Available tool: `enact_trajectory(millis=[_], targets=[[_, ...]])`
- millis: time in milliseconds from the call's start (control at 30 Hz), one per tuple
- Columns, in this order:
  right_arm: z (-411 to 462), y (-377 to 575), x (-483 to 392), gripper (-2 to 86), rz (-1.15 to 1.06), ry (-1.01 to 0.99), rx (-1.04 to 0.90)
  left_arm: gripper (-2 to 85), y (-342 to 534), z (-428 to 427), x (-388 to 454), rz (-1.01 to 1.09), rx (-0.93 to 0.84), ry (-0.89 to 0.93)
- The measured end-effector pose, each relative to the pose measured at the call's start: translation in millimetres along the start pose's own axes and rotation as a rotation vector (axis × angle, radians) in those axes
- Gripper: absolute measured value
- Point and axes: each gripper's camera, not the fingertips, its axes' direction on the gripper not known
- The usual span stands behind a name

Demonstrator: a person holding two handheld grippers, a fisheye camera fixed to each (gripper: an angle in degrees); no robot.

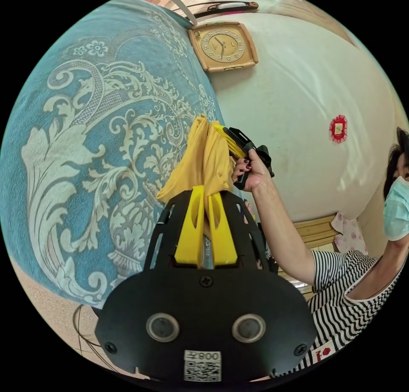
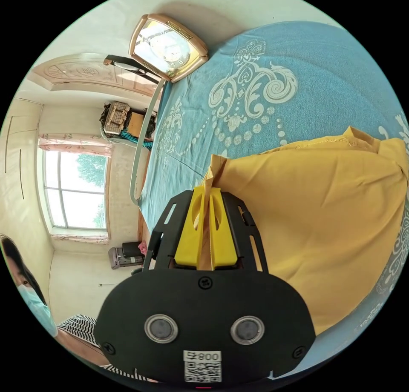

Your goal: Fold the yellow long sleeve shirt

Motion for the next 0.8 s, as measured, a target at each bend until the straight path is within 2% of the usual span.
enact_trajectory(millis=[200,433,600,800], targets=[[4,-4,-23,2.1,0.002,0.043,-0.029,1.2,-2,-23,-20,-0.045,0.010,0.020],[-29,3,-66,3.6,-0.094,-0.041,0.031,1.0,10,-56,-19,-0.044,0.043,0.004],[-58,28,-96,2.6,-0.193,-0.023,0.065,0.4,24,-66,15,0.073,0.044,-0.078],[-28,54,-121,0.7,-0.280,0.177,-0.080,0.4,23,-35,72,0.305,-0.008,-0.132]])
